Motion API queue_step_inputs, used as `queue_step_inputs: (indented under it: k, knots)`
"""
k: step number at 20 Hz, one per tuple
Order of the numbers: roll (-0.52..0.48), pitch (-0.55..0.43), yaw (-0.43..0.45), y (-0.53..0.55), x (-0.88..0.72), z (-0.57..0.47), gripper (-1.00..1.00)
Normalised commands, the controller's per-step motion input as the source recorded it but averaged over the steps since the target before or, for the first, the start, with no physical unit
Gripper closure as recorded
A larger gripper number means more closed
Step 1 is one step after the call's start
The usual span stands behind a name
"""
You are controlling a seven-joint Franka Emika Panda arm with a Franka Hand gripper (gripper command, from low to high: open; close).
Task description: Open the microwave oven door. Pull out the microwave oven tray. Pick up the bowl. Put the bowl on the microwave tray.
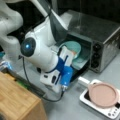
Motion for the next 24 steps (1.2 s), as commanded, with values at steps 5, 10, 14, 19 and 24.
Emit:
queue_step_inputs:
  k: [5,10,14,19,24]
  knots:
    - [0.057,-0.072,-0.031,0.01,-0.11,-0.11,-1.0]
    - [-0.096,-0.088,-0.072,0.08,-0.07,-0.19,-1.0]
    - [-0.12,-0.086,-0.085,0.13,-0.02,-0.16,-1.0]
    - [-0.114,-0.059,-0.094,0.08,-0.05,-0.02,-1.0]
    - [-0.026,-0.039,-0.067,0.08,-0.1,0.0,-1.0]
